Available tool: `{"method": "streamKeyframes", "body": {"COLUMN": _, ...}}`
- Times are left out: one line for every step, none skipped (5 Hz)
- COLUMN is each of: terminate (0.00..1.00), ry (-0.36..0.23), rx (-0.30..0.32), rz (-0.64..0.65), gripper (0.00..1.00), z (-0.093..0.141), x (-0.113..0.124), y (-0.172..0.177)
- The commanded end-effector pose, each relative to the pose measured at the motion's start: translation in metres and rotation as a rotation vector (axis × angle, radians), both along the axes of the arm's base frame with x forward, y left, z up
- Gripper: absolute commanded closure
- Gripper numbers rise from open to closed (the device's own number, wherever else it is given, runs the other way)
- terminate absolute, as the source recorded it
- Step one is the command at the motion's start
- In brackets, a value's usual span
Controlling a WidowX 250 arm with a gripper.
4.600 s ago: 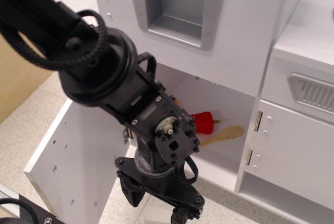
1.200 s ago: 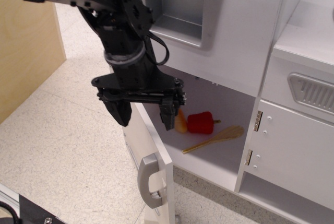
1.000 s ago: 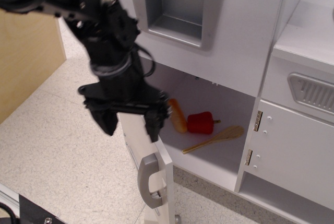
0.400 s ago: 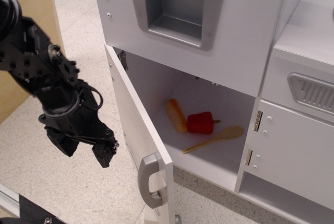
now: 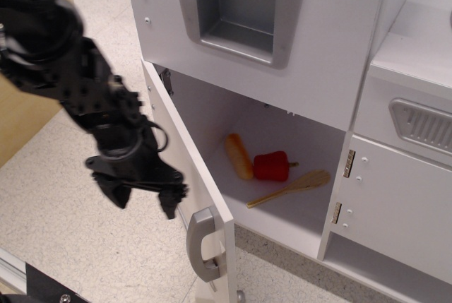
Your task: Close low fridge
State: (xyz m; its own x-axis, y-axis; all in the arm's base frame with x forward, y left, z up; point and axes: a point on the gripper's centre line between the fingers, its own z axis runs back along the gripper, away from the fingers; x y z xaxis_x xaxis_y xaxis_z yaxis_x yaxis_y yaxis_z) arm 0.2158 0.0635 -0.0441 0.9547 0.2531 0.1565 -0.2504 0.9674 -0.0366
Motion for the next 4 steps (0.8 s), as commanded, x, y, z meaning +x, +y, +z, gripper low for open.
{"method": "streamKeyframes", "body": {"terminate": 0.00, "ry": 0.008, "rx": 0.010, "rz": 0.040, "gripper": 0.00, "z": -0.009, "x": 0.019, "y": -0.028}}
{"method": "streamKeyframes", "body": {"terminate": 0.00, "ry": 0.021, "rx": -0.023, "rz": 0.070, "gripper": 0.00, "z": -0.012, "x": 0.031, "y": -0.049}}
{"method": "streamKeyframes", "body": {"terminate": 0.00, "ry": 0.020, "rx": -0.035, "rz": 0.088, "gripper": 0.00, "z": -0.016, "x": 0.047, "y": -0.065}}
{"method": "streamKeyframes", "body": {"terminate": 0.00, "ry": 0.013, "rx": -0.055, "rz": 0.099, "gripper": 0.00, "z": -0.016, "x": 0.061, "y": -0.076}}
